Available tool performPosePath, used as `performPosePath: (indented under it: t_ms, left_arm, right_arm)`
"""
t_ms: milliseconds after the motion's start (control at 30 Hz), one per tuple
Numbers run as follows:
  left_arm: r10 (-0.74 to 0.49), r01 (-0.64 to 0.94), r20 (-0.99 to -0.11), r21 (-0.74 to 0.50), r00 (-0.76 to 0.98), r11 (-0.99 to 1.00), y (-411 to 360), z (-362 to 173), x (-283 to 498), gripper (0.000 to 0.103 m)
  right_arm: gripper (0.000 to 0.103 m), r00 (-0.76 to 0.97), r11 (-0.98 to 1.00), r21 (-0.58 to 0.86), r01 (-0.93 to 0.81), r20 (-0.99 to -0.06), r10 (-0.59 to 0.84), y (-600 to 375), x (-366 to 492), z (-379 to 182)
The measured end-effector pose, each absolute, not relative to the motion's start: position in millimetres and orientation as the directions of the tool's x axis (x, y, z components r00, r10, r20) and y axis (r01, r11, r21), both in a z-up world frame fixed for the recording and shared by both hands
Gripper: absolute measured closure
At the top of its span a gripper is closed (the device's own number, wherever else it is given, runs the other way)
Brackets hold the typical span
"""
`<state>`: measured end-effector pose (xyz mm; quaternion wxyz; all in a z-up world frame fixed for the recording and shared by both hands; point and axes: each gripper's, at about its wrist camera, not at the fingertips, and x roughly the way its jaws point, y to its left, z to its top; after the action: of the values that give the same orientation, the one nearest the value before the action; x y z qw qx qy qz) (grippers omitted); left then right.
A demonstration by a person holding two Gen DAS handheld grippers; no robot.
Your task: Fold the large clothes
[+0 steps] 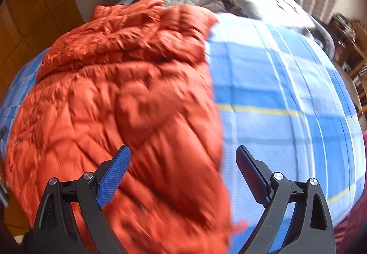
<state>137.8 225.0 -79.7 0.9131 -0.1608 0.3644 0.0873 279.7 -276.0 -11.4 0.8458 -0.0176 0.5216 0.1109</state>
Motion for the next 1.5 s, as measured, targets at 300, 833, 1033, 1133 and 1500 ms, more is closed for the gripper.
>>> performPosePath:
  t_ms: [300,833,1033,1133,1500]
  left_arm:
    - [-0.105,-0.286,-0.731,-0.389,0.674,0.876,239.9,-112.4,104.4,0.042]
    - [-0.141,-0.128,-0.736,-0.296,0.662,0.946,198.4,-100.3,99.5,0.095]
    - [-0.162,-0.084,-0.717,-0.294,0.678,0.952,203.6,-81.3,90.3,0.097]
    - [-0.179,-0.059,-0.708,-0.298,0.683,0.953,205.6,-72.1,81.5,0.097]
    - [-0.31,0.008,-0.69,-0.403,0.654,0.915,221.0,-54.0,27.0,0.097]
  right_arm:
    - [0.039,0.34,0.935,0.319,-0.152,-0.872,0.353,-319.3,235.2,-37.8]
    - [0.086,0.275,0.878,0.405,-0.256,-0.84,0.468,-311.8,212.4,-31.3]
    - [0.089,0.302,0.875,0.397,-0.277,-0.829,0.472,-313.8,208.5,-7.5]
    - [0.089,0.308,0.873,0.389,-0.295,-0.826,0.472,-316.1,203.9,6.1]
    - [0.091,0.274,0.871,0.387,-0.301,-0.84,0.468,-326.3,178.5,23.3]
